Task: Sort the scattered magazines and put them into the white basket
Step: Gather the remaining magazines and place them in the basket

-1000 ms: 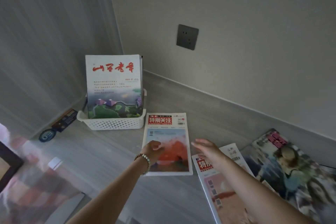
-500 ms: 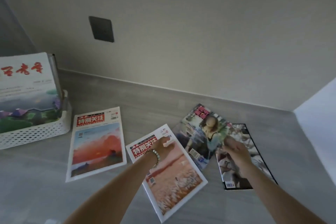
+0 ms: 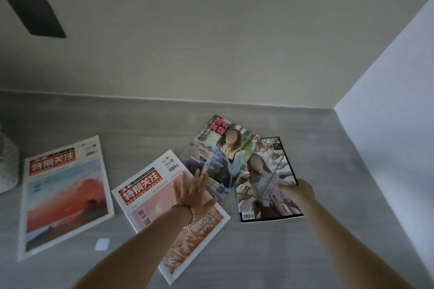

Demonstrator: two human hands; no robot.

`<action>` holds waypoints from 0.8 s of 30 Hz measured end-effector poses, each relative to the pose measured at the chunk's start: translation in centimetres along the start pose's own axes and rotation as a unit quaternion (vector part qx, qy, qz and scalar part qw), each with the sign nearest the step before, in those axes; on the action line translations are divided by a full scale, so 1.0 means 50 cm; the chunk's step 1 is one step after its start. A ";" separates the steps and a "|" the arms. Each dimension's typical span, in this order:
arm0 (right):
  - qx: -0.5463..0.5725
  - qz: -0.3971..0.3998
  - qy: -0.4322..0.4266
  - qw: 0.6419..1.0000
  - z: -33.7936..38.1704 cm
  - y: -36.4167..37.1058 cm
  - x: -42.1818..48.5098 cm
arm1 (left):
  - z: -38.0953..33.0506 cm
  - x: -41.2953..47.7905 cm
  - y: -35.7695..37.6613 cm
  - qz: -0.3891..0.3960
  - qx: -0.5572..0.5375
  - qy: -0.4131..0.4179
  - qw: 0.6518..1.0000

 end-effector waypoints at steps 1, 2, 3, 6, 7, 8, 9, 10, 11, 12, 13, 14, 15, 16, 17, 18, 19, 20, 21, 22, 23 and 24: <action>0.039 -0.007 -0.017 0.999 -0.003 -0.001 -0.005 | 0.002 0.001 0.005 0.000 0.007 0.004 1.000; 0.064 -0.024 -0.043 0.997 -0.004 -0.006 -0.011 | 0.005 0.002 0.009 -0.001 0.013 0.010 1.000; 0.061 -0.048 -0.077 0.994 -0.002 -0.017 -0.016 | 0.008 0.003 0.012 -0.004 0.017 0.015 1.000; 0.020 -0.135 -0.161 0.977 0.000 -0.064 -0.025 | 0.008 0.004 0.012 -0.014 0.019 0.029 0.999; 0.024 -0.164 -0.171 0.971 0.002 -0.083 -0.027 | 0.006 0.003 0.011 -0.014 0.017 0.030 0.999; 0.032 -0.193 -0.172 0.965 0.004 -0.102 -0.030 | 0.005 0.003 0.008 -0.013 0.016 0.030 0.999; 0.045 -0.220 -0.169 0.960 0.004 -0.121 -0.032 | 0.003 0.001 0.004 -0.013 0.014 0.028 0.999; 0.065 -0.242 -0.166 0.954 0.005 -0.137 -0.034 | 0.002 -0.001 -0.001 -0.017 0.010 0.027 0.999; 0.087 -0.257 -0.164 0.948 0.006 -0.150 -0.037 | 0.001 -0.005 -0.007 -0.025 -0.004 0.028 0.999; 0.110 -0.263 -0.164 0.944 0.006 -0.160 -0.040 | 0.002 -0.009 -0.011 -0.038 -0.031 0.031 0.998; 0.133 -0.260 -0.166 0.942 0.010 -0.164 -0.043 | 0.004 -0.013 -0.017 -0.054 -0.066 0.037 0.996; 0.160 -0.252 -0.173 0.939 0.018 -0.164 -0.046 | 0.009 -0.019 -0.024 -0.071 -0.104 0.042 0.991; 0.184 -0.241 -0.179 0.936 0.030 -0.159 -0.050 | 0.017 -0.025 -0.033 -0.083 -0.146 0.043 0.985; 0.204 -0.224 -0.187 0.935 0.045 -0.150 -0.054 | 0.027 -0.030 -0.042 -0.092 -0.193 0.036 0.976; 0.220 -0.200 -0.194 0.935 0.066 -0.133 -0.059 | 0.039 -0.035 -0.051 -0.099 -0.236 0.026 0.966; 0.239 -0.167 -0.199 0.936 0.089 -0.112 -0.067 | 0.052 -0.040 -0.058 -0.105 -0.268 0.015 0.957; 0.258 -0.125 -0.204 0.936 0.115 -0.083 -0.077 | 0.069 -0.047 -0.066 -0.113 -0.286 0.002 0.951; 0.269 -0.085 -0.210 0.936 0.137 -0.054 -0.088 | 0.084 -0.052 -0.073 -0.124 -0.297 -0.014 0.947; 0.270 -0.048 -0.221 0.936 0.160 -0.020 -0.102 | 0.104 -0.059 -0.080 -0.143 -0.307 -0.036 0.940; 0.262 -0.011 -0.234 0.936 0.183 0.019 -0.118 | 0.132 -0.070 -0.088 -0.170 -0.316 -0.062 0.932; 0.246 0.021 -0.246 0.937 0.201 0.059 -0.135 | 0.162 -0.083 -0.094 -0.198 -0.320 -0.086 0.923; 0.226 0.052 -0.256 0.938 0.217 0.099 -0.154 | 0.195 -0.096 -0.099 -0.225 -0.320 -0.108 0.914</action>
Point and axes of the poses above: each hand's wrist, its own x-axis towards the middle knuckle, its own y-axis out of the palm, z = x × y, the point moved 3 cm from there along x, towards the middle knuckle, and after that the axes turned 1 degree about -y, right-handed, at the moved point
